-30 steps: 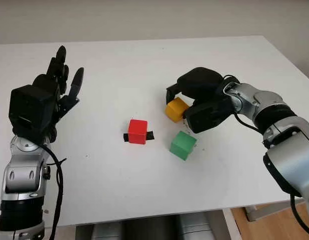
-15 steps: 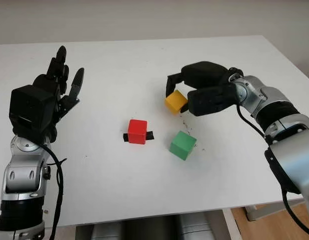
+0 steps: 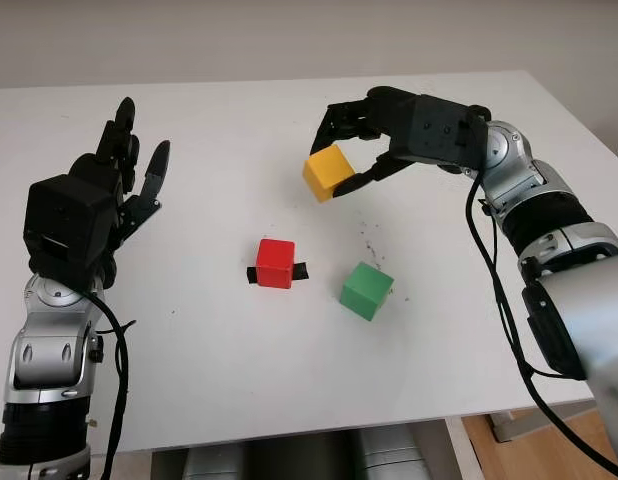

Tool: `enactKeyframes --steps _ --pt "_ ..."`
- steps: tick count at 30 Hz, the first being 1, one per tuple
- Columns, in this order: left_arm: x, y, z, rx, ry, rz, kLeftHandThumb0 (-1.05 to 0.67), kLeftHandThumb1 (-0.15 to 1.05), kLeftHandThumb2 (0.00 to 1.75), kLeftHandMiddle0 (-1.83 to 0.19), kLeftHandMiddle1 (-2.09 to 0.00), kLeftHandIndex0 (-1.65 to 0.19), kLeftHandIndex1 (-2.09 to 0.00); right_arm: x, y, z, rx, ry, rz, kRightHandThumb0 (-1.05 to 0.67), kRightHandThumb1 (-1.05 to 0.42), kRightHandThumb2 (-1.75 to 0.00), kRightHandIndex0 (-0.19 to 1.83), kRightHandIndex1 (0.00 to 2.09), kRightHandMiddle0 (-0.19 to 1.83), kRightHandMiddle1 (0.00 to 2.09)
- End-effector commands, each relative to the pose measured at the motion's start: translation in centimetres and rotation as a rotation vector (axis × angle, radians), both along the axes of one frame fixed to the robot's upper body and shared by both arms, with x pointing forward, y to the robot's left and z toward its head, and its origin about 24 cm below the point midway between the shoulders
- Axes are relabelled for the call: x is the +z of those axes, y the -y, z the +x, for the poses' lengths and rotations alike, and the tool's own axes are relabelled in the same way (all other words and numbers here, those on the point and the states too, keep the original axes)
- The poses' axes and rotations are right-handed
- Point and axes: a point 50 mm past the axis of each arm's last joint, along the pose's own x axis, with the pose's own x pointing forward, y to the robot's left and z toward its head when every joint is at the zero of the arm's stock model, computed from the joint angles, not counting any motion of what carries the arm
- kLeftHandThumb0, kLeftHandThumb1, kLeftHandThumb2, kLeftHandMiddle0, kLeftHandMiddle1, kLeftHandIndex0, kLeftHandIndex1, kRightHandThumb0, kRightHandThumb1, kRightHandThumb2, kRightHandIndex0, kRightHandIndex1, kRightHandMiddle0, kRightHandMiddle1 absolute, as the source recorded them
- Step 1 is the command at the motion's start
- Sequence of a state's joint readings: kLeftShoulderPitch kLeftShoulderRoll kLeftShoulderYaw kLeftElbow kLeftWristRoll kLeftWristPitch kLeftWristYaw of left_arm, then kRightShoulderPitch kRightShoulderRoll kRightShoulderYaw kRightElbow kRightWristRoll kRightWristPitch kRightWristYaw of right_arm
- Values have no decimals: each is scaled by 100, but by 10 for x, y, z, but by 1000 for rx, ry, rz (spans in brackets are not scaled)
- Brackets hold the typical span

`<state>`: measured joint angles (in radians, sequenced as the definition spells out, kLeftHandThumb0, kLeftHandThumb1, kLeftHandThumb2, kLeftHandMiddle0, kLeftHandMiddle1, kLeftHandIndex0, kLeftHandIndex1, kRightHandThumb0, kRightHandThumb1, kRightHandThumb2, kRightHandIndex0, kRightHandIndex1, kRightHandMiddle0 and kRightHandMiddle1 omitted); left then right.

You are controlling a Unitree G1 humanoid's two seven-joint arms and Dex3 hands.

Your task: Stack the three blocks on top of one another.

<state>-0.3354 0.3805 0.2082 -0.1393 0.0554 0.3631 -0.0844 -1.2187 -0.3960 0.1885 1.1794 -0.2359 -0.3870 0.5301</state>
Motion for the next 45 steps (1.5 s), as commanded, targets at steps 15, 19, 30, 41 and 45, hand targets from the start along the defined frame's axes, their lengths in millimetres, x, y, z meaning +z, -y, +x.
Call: enactKeyframes --steps 15,19,30,41,45 --pt "2 0 -3 3 15 17 -69 105 56 0 -6 2 -6 -7 -33 -14 163 -320 116 -41 -97 -6 23 1 32 168" --pt "2 2 -2 2 15 17 -70 105 56 0 -6 2 -6 -7 -43 -16 162 -362 80 -43 -97 -6 26 4 36 171" --pt "2 3 -2 5 15 22 -69 105 57 1 -5 3 -6 -12 -52 -31 147 -425 62 -47 -98 -6 29 6 38 175" --pt "4 2 -4 3 27 21 -69 105 56 1 -5 3 -5 -23 -57 -33 121 -454 67 -46 -98 -5 28 5 38 174" --pt "5 2 -4 7 27 25 -69 105 56 1 -5 3 -6 -28 -57 -31 102 -452 63 -46 -98 -5 29 5 37 175"
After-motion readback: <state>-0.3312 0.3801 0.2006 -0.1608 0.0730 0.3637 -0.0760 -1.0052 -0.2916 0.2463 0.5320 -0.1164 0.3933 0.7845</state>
